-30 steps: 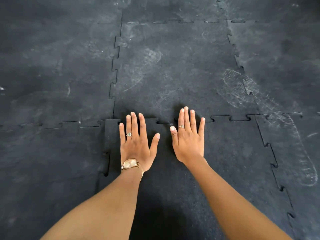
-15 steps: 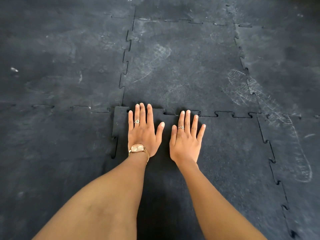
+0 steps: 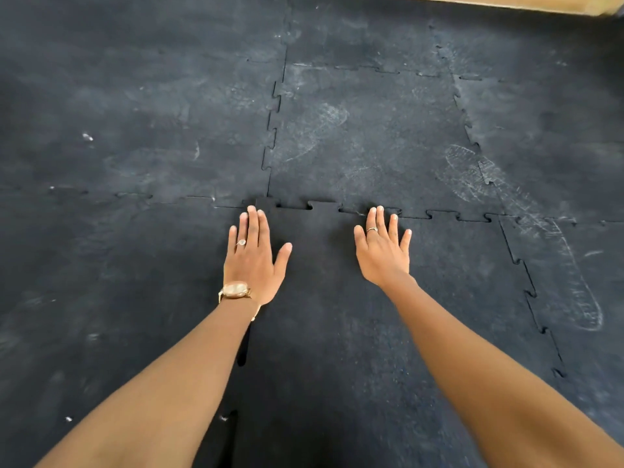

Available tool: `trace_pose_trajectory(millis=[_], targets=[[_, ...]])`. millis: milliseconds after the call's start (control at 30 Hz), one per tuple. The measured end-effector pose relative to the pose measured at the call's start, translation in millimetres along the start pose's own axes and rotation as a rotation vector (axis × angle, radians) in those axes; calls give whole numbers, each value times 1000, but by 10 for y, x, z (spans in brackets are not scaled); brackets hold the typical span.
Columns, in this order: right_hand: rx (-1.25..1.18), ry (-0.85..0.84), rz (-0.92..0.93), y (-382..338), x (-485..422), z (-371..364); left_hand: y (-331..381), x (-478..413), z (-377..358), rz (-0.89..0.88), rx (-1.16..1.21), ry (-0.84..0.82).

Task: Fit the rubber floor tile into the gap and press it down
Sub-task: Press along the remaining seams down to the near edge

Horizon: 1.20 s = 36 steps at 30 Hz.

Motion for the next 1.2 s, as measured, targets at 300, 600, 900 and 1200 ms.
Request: trace_pose_trajectory(millis=[300,600,900,1200], targets=[[-367,457,440,-1346,192,725,-58,-35,-94,29,42,3],[160,204,290,-1379,-487,-165,-43,-38,-73,28,29,-19],[171,149,252,-1357,-539,-209,-80,-75,23,21,78,19],[169,163,291,-1382,-558,-235,-433,99,-15,315,9,-27]])
Point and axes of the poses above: each hand's wrist, its own x-axis away from the middle knuckle, its own z-axis out of the back of the hand, y = z × x, the point moved 6 cm from there along -x, towards the middle knuckle, and after that the axes turned 15 degrees about -z, right-handed, at the moved point
